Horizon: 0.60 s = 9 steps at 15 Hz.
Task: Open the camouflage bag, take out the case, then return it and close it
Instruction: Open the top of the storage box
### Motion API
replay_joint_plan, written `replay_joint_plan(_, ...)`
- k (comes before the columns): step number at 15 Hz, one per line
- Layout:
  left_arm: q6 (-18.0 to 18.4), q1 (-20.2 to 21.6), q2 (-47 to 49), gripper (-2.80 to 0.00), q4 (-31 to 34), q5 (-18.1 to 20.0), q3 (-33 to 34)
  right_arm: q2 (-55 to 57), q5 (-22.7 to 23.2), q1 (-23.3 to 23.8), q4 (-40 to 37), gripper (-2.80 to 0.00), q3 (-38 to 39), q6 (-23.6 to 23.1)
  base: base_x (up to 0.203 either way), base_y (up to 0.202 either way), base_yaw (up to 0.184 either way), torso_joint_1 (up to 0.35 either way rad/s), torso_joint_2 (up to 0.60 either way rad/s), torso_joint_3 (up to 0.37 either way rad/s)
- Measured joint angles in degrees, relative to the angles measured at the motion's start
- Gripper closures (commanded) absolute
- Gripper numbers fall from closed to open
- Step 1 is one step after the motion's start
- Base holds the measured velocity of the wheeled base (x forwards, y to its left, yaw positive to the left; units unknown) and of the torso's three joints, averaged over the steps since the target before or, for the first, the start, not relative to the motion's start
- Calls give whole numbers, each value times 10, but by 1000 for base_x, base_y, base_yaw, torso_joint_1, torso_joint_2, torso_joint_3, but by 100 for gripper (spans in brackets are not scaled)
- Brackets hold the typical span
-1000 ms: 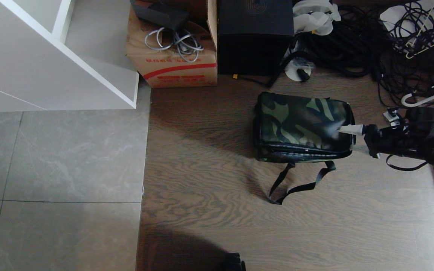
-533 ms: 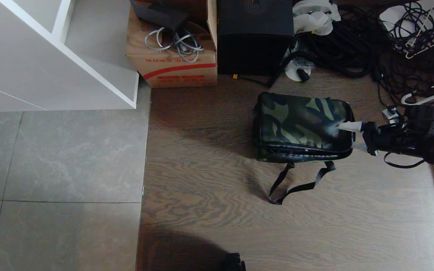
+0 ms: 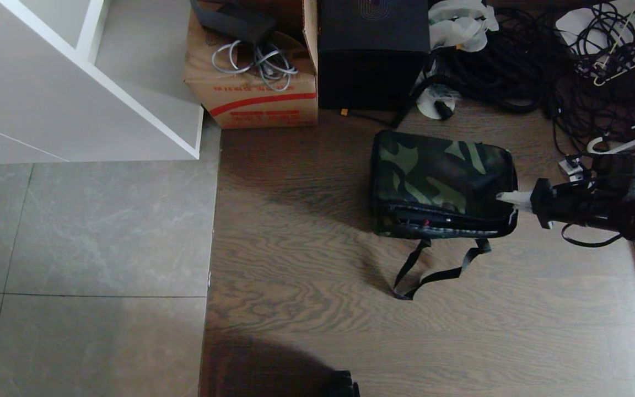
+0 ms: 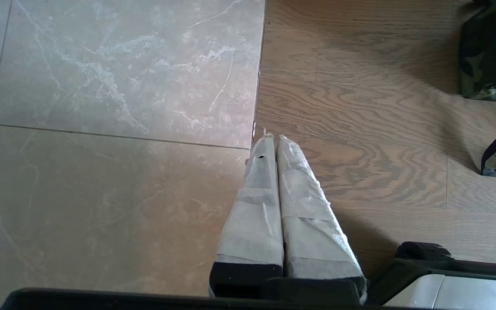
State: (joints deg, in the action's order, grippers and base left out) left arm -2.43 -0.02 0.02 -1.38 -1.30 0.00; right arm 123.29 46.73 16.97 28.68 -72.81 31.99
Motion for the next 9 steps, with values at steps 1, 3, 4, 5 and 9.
replay_joint_plan(1,0,0,0,0,0,0,0,-1,1,0,0,0,0,0,0,0,0,0,0,0)
replay_joint_plan(3,0,0,0,0,0,0,0,-8,1,0,0,0,-1,1,0,0,0,0,0,0)
replay_joint_plan(4,0,0,0,0,0,0,0,-11,1,0,-1,0,0,0,0,0,0,0,0,0)
replay_joint_plan(5,0,0,0,0,0,0,0,-17,2,0,0,0,0,2,0,0,0,0,0,0)
replay_joint_plan(9,0,-1,0,0,0,0,0,-42,3,0,3,0,-11,22,0,0,0,0,0,0)
